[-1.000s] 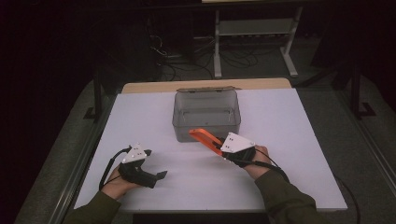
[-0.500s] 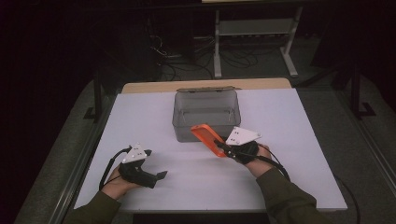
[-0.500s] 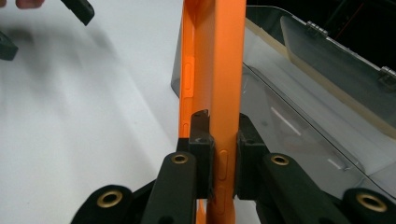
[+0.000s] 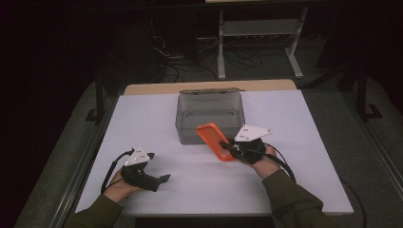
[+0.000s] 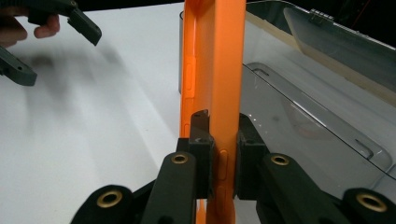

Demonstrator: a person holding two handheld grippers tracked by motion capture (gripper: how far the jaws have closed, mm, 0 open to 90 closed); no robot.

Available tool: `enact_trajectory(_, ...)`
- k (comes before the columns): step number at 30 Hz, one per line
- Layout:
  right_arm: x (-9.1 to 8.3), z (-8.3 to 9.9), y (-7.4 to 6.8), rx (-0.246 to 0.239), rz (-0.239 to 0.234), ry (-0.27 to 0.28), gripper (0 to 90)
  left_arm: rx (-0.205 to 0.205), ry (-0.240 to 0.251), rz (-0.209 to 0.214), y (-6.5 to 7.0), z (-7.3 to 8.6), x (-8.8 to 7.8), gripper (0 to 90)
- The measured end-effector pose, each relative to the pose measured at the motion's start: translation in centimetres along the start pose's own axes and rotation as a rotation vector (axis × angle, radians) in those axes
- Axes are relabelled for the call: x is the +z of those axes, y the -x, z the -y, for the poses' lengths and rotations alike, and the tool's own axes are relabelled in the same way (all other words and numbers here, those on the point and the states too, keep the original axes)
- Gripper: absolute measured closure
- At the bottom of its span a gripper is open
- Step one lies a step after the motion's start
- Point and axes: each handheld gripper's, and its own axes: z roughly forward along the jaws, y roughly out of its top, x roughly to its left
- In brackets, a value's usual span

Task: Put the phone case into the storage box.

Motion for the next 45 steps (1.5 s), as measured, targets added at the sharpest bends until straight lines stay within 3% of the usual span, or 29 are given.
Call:
enact_trajectory(21, -1.8, -0.1, 1.5, 0.034, -0.002, -0.002, 79.4, 0.001, 0.002, 0.002, 0.0, 0.0, 0.0, 0.0)
enact_trajectory(45, -4.4, -1.5, 3.4, 0.069, -0.011, 0.022, 79.4, 0.001, 0.003, -0.002, 0.2, 0.1, 0.2, 0.0)
